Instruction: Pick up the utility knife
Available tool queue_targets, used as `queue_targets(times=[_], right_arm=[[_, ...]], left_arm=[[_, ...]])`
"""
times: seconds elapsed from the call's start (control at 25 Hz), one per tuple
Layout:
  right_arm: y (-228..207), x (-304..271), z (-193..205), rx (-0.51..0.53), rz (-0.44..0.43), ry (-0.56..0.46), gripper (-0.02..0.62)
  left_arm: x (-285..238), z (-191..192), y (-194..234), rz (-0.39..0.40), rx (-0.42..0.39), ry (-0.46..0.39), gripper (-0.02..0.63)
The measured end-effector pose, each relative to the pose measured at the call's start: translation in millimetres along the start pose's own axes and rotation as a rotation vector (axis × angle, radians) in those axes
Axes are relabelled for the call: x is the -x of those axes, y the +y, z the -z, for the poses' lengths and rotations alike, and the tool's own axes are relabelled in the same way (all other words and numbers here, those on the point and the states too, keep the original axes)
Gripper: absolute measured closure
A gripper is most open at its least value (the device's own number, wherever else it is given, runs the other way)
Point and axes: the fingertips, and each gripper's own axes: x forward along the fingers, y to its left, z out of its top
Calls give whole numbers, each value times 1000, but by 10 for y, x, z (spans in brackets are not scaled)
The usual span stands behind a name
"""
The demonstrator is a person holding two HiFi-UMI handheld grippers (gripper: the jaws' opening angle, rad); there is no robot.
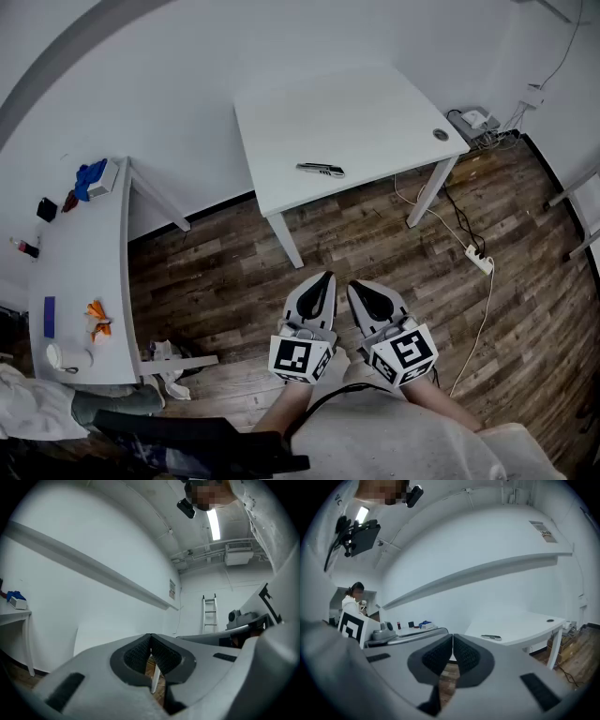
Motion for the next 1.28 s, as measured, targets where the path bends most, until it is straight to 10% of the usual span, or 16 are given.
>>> queue_targets(times=[0.8,1.28], right_arm=[[-587,-1215,-143,-46,103,0,588],[-673,-1759,-235,-50,-9,9,588]], left_arm=[[-875,47,1014,77,11,41,598],[-1019,-59,1477,-43,-3,24,598]])
